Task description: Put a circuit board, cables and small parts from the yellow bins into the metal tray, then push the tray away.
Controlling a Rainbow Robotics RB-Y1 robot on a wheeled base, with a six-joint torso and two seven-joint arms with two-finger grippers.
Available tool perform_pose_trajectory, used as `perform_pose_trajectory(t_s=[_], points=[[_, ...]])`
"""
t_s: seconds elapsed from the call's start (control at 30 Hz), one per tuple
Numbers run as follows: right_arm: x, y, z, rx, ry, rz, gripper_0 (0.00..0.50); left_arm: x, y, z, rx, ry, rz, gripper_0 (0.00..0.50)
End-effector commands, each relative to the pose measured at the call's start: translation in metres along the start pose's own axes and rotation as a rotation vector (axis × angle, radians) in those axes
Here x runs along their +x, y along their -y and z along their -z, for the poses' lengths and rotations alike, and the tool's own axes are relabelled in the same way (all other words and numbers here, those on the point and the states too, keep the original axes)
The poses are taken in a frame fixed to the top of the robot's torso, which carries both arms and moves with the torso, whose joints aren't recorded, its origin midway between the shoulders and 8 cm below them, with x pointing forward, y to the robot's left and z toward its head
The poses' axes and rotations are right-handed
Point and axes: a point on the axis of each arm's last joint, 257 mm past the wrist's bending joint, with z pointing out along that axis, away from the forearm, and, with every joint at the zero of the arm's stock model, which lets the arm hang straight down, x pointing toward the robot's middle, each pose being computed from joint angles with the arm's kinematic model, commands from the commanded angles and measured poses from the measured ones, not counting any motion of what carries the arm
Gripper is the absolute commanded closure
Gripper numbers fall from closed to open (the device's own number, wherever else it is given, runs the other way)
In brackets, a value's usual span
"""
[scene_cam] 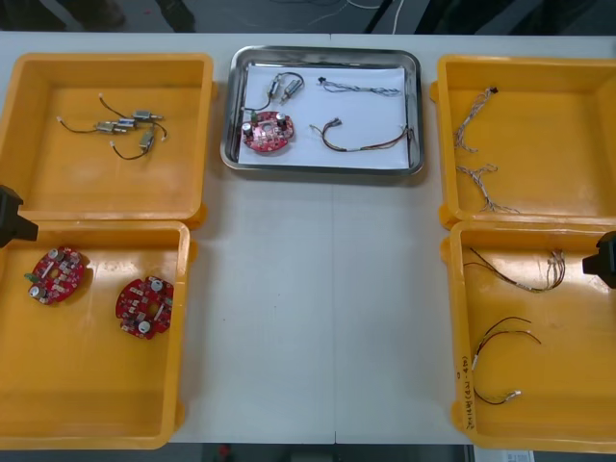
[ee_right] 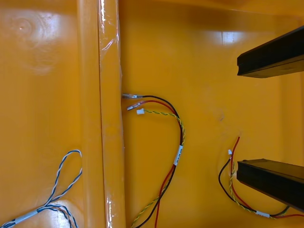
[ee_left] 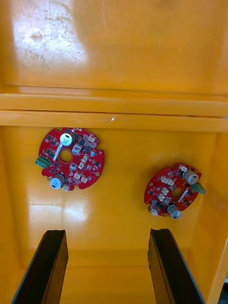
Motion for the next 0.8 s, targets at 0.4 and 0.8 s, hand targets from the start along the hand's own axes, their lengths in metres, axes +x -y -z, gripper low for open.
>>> perform_pose_trajectory(t_s=[0.4, 0.8], points=[[0.012, 0.0025, -0.0022, -0.005, -0.02, -0.036, 0.0, -0.0018, -0.0109, 0.0119, -0.037, 0.017, -0.069, 0.0], [0.012, 0.0025, -0.0022, -0.005, -0.02, -0.036, 0.0, -0.0018, -0.0109, 0.0119, -0.037, 0.017, -0.069, 0.0]])
